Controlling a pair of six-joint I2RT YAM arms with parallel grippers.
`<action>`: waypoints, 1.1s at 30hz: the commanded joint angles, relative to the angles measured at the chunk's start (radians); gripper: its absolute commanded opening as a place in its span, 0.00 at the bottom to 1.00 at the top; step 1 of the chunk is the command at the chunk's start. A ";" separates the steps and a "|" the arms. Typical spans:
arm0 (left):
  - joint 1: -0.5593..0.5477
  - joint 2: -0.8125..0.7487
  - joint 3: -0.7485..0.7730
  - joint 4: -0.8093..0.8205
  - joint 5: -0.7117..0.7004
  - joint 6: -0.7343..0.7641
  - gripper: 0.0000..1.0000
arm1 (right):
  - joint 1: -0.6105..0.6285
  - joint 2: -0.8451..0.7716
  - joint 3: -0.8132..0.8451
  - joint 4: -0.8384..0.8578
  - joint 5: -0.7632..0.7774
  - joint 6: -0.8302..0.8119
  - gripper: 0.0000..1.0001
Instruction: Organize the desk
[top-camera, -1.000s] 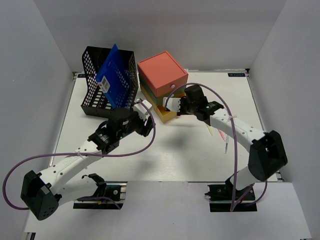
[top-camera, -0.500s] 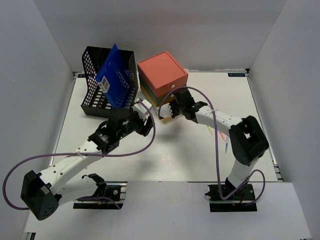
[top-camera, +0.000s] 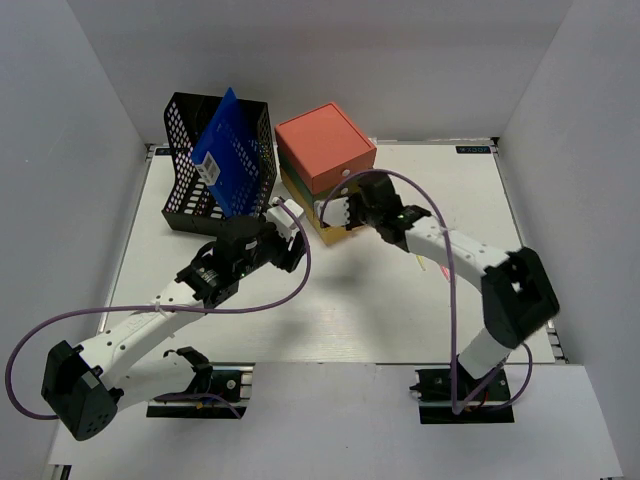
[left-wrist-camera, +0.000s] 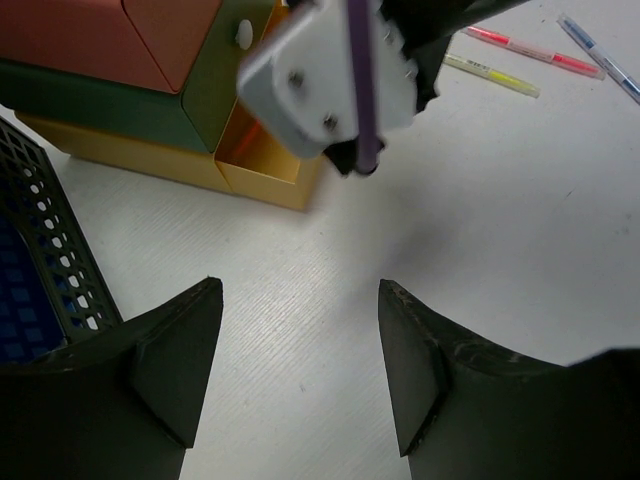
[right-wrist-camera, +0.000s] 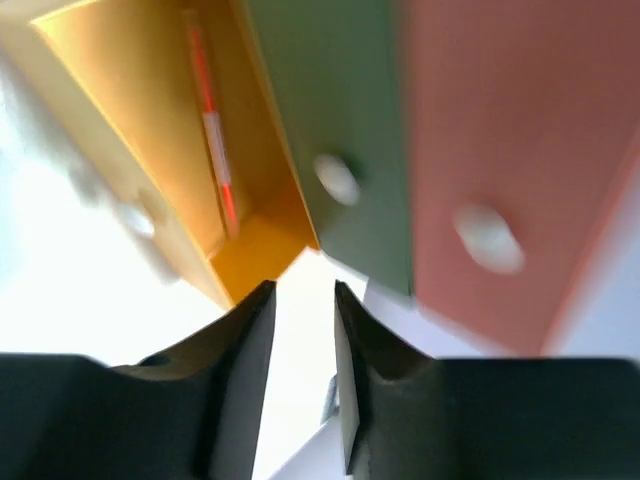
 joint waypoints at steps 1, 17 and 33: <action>0.003 -0.026 -0.004 0.007 0.023 -0.003 0.72 | -0.020 -0.169 -0.044 0.147 0.038 0.298 0.32; -0.171 0.495 0.348 0.035 0.215 -0.413 0.11 | -0.669 -0.614 -0.343 -0.179 -0.487 1.387 0.00; -0.318 1.212 1.293 -0.465 -0.353 -0.948 0.64 | -0.873 -0.800 -0.388 -0.188 -0.609 1.454 0.53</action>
